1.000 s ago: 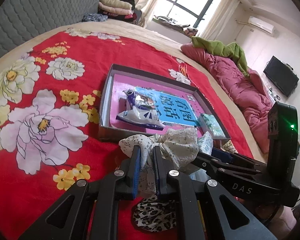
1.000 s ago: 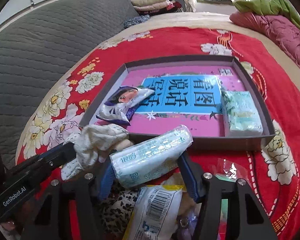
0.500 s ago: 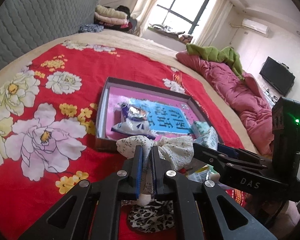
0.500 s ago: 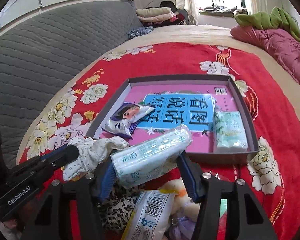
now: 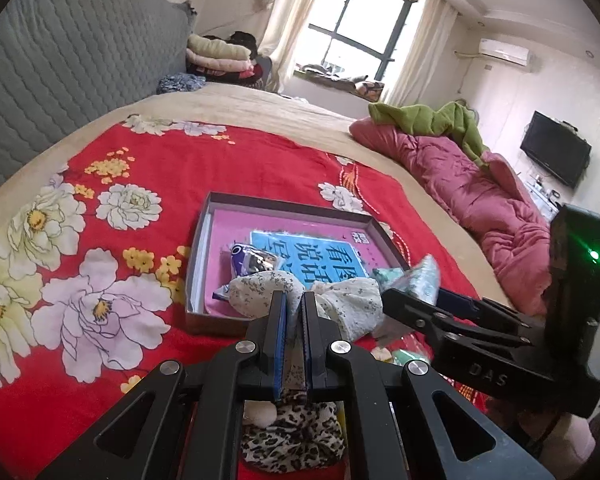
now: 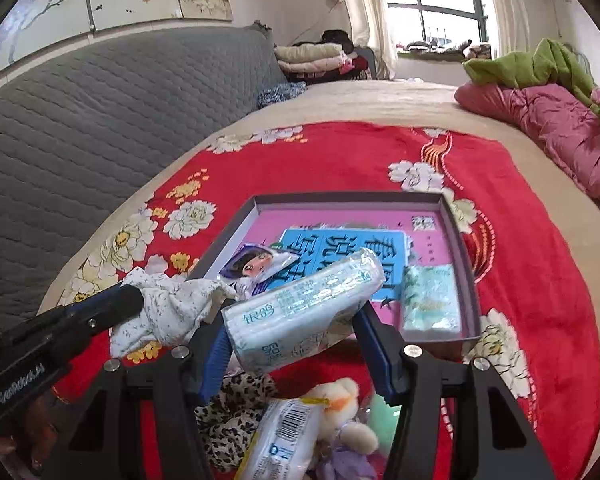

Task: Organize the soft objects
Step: 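Lift the scrunchie and roll pack and carry them toward the box, then lower the scrunchie with left gripper while right lowers roll pack into box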

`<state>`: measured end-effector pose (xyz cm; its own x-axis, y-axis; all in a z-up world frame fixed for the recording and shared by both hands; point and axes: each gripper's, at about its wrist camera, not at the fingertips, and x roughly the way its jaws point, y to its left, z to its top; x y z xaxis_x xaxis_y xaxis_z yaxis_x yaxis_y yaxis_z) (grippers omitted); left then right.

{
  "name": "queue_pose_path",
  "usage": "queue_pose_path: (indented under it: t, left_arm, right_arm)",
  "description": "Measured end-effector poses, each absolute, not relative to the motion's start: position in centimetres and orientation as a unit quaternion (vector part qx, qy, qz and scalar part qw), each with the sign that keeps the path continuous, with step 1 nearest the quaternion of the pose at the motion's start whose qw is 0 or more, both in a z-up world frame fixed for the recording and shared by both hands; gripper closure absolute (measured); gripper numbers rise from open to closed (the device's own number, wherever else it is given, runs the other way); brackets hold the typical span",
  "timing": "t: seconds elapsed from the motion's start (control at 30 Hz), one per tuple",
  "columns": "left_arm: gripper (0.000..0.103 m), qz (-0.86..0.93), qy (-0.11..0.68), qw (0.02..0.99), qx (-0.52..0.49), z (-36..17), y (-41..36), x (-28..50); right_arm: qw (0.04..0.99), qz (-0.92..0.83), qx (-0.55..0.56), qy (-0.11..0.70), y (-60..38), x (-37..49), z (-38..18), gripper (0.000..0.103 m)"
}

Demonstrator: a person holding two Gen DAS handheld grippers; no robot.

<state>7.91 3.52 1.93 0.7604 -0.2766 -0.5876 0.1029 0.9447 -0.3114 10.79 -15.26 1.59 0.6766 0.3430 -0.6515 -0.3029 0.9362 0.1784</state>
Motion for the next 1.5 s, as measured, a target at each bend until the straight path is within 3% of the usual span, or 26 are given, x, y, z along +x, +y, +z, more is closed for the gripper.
queue_pose_path:
  t: [0.63,1.5]
  left_arm:
    - [0.096,-0.056,0.313,0.939,-0.128,5.6,1.5,12.5]
    - [0.096,-0.079,0.332,0.928,-0.15,1.6,1.7,16.8]
  right_arm:
    - [0.931,0.141,0.024,0.336,-17.0,12.2,3.5,0.045]
    - [0.939,0.113,0.0,0.324,-17.1,15.4,3.6,0.045]
